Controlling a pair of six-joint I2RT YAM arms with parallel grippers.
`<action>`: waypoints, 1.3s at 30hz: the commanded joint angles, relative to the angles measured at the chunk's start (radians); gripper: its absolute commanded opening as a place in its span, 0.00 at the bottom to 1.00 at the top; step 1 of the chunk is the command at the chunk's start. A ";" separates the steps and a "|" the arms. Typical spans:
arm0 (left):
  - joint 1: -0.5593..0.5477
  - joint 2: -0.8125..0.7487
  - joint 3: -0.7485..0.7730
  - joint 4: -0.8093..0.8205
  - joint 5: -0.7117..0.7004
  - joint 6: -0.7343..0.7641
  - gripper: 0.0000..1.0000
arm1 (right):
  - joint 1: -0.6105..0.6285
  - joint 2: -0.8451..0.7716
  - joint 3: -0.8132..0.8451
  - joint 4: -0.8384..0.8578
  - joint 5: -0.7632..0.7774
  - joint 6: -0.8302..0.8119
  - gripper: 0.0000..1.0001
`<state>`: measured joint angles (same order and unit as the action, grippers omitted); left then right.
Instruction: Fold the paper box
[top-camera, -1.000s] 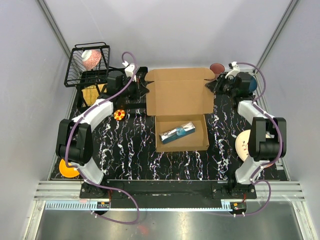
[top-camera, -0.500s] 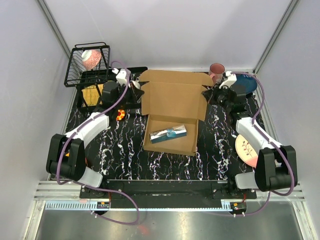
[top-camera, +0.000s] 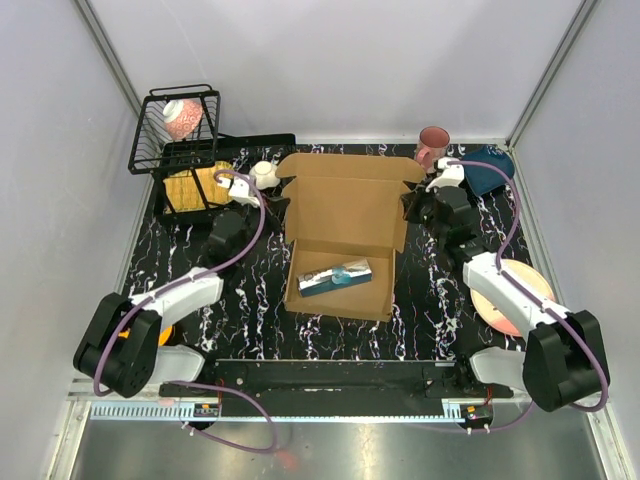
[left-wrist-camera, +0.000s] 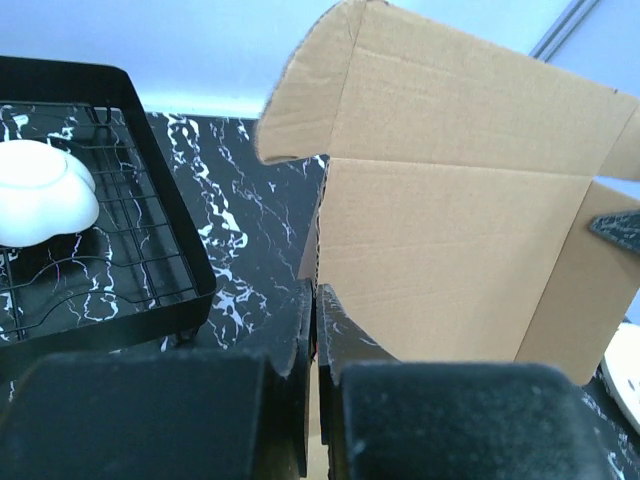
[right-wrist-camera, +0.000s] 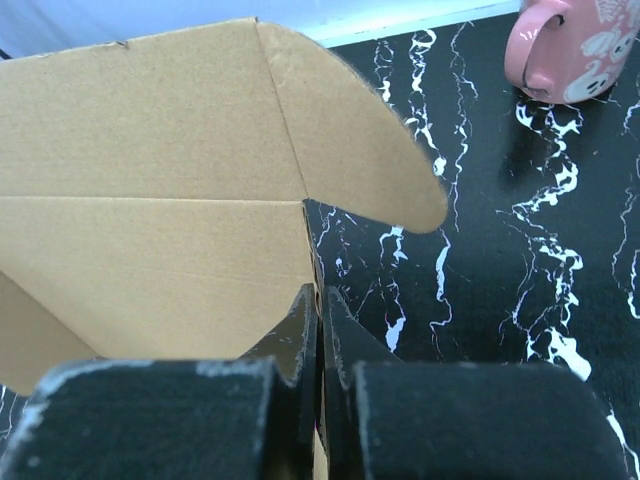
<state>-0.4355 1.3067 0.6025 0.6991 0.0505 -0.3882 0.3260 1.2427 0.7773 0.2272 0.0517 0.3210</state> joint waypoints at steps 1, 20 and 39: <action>-0.064 -0.049 -0.090 0.249 -0.112 -0.084 0.00 | 0.080 -0.037 0.003 -0.032 0.164 0.073 0.00; -0.281 -0.162 -0.342 0.540 -0.422 -0.113 0.00 | 0.363 -0.132 -0.156 0.021 0.617 0.205 0.00; -0.598 -0.118 -0.418 0.712 -0.664 -0.106 0.00 | 0.481 -0.212 -0.332 0.035 0.766 0.312 0.00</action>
<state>-0.9398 1.1614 0.1879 1.2686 -0.6449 -0.4721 0.7601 1.0218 0.5209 0.3672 0.8341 0.5552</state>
